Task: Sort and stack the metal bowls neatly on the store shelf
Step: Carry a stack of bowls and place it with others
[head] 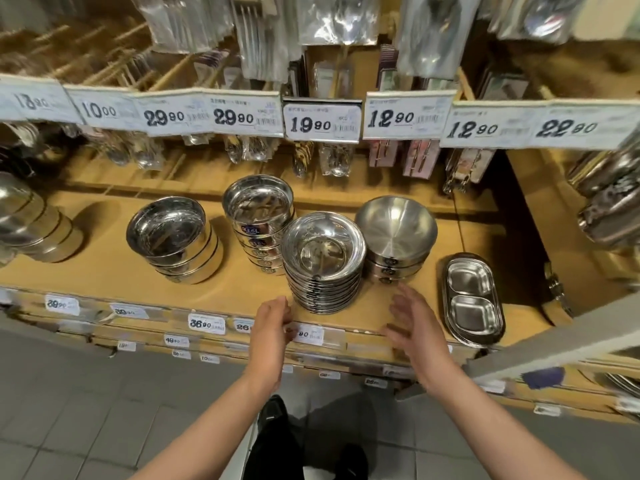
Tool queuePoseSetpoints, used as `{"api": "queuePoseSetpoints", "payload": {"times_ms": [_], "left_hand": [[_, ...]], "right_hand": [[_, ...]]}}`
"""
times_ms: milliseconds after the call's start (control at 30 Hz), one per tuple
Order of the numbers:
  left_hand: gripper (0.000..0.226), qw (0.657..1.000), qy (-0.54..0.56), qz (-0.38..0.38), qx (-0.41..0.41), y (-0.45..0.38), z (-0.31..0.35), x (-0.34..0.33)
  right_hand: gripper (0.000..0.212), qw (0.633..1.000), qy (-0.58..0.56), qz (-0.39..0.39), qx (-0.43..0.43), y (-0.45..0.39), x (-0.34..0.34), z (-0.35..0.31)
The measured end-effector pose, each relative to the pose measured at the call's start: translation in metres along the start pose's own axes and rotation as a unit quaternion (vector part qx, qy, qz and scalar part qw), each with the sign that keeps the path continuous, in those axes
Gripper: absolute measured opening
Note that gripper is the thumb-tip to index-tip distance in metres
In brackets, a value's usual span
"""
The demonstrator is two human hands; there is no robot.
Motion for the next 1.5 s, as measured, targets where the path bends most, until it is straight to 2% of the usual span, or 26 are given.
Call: {"api": "queuePoseSetpoints", "payload": {"times_ms": [133,200,333,467,633,733,933,1267,1400,1500], "left_hand": [[0.021,1.0,-0.009,-0.005,-0.001,0.014,0.006,0.012],[0.02,1.0,-0.003,-0.001,-0.013,0.019,0.016,0.021],[0.019,0.999,0.012,0.021,-0.031,0.029,0.034,0.047],[0.021,0.997,0.035,0.05,-0.04,0.041,0.044,0.089],[0.02,0.993,0.04,0.104,-0.047,0.047,0.049,0.153],[0.028,0.989,0.066,0.123,-0.043,0.048,0.046,0.196],[0.036,0.982,0.098,0.162,-0.021,0.05,0.032,0.296],[0.034,0.991,0.065,0.115,-0.018,-0.004,0.038,0.482],[0.036,0.994,0.063,0.088,-0.005,-0.035,0.046,0.515],[0.029,0.994,0.08,0.074,0.019,-0.066,0.043,0.517]], "right_hand": [[0.032,1.0,-0.001,0.003,0.006,0.019,0.012,-0.011],[0.03,1.0,0.019,-0.02,0.005,0.029,0.004,-0.01],[0.021,0.994,0.063,-0.086,-0.017,0.049,-0.035,0.004],[0.027,0.976,0.114,-0.183,-0.022,0.067,-0.088,0.012],[0.026,0.957,0.147,-0.247,-0.025,0.083,-0.146,0.02],[0.027,0.953,0.154,-0.261,-0.031,0.091,-0.177,0.027],[0.031,0.949,0.166,-0.261,-0.062,0.1,-0.252,0.052],[0.037,0.956,0.131,-0.25,-0.075,0.099,-0.398,0.126],[0.04,0.973,0.107,-0.164,-0.126,0.098,-0.43,0.136],[0.04,0.978,0.088,-0.102,-0.156,0.102,-0.436,0.133]]}}
Point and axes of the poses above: each hand's wrist, its own y-axis away from the middle knuckle, its own x-axis out of the back of the hand, z = x × y, the point moved 4 cm from there along -y, towards the middle knuckle, and after that the axes turned 9 degrees about -y, right-handed, at the moved point
